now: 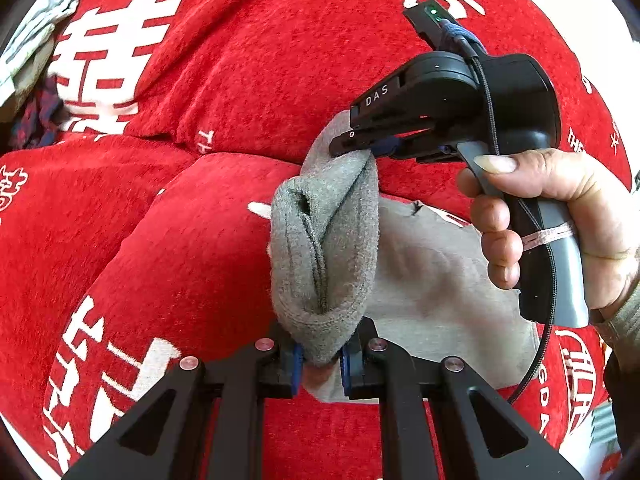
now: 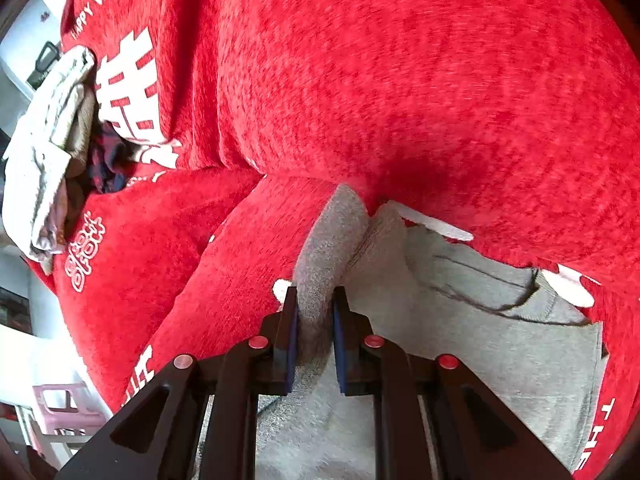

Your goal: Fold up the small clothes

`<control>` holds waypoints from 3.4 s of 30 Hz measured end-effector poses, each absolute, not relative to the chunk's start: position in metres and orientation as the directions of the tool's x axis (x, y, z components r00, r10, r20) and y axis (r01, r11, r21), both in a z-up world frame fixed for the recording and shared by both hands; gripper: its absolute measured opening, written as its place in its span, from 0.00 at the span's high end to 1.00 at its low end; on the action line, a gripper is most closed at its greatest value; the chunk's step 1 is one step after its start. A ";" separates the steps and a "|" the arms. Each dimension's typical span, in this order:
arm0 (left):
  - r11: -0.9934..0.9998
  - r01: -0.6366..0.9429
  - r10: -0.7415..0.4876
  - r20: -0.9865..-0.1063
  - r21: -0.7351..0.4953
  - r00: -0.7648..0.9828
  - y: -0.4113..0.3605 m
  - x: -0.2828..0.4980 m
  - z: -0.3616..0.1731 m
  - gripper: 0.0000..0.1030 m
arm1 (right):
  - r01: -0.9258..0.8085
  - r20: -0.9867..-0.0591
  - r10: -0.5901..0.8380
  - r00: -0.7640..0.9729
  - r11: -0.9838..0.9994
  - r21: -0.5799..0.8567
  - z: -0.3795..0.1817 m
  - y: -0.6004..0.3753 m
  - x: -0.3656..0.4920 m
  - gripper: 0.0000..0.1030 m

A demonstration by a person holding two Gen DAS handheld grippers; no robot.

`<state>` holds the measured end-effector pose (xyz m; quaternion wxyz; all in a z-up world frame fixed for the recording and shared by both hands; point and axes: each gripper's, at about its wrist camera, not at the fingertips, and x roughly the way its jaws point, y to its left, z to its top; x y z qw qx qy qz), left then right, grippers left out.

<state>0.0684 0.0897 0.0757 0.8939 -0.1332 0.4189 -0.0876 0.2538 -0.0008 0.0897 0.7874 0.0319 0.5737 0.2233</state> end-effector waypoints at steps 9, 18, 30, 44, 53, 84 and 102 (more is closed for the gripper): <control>0.965 0.092 -0.246 -0.739 -0.244 0.627 0.055 0.064 0.087 0.85 | -0.282 -0.867 0.430 0.252 0.890 0.359 0.093 -0.048 0.250 0.84; 0.974 0.138 -0.227 -0.745 -0.180 0.627 0.018 0.059 0.094 0.85 | -0.264 -0.847 0.455 0.275 0.883 0.389 0.100 -0.089 0.243 0.84; 0.969 0.192 -0.240 -0.750 -0.152 0.616 -0.025 0.048 0.097 0.85 | -0.285 -0.834 0.462 0.302 0.878 0.384 0.109 -0.142 0.232 0.84; 0.963 0.249 -0.240 -0.761 -0.106 0.603 -0.072 0.041 0.100 0.85 | -0.280 -0.792 0.509 0.337 0.858 0.431 0.111 -0.196 0.220 0.84; 0.954 0.292 -0.236 -0.769 -0.066 0.595 -0.108 0.039 0.100 0.85 | -0.261 -0.778 0.521 0.351 0.852 0.453 0.106 -0.232 0.217 0.84; 0.903 0.414 -0.138 -0.834 0.116 0.534 -0.225 0.037 0.046 0.85 | -0.152 -0.782 0.517 0.348 0.854 0.497 0.029 -0.328 0.209 0.84; 0.895 0.444 -0.218 -0.825 0.043 0.521 -0.209 0.017 0.055 0.33 | -0.133 -0.753 0.491 0.438 0.864 0.486 0.070 -0.333 0.165 0.56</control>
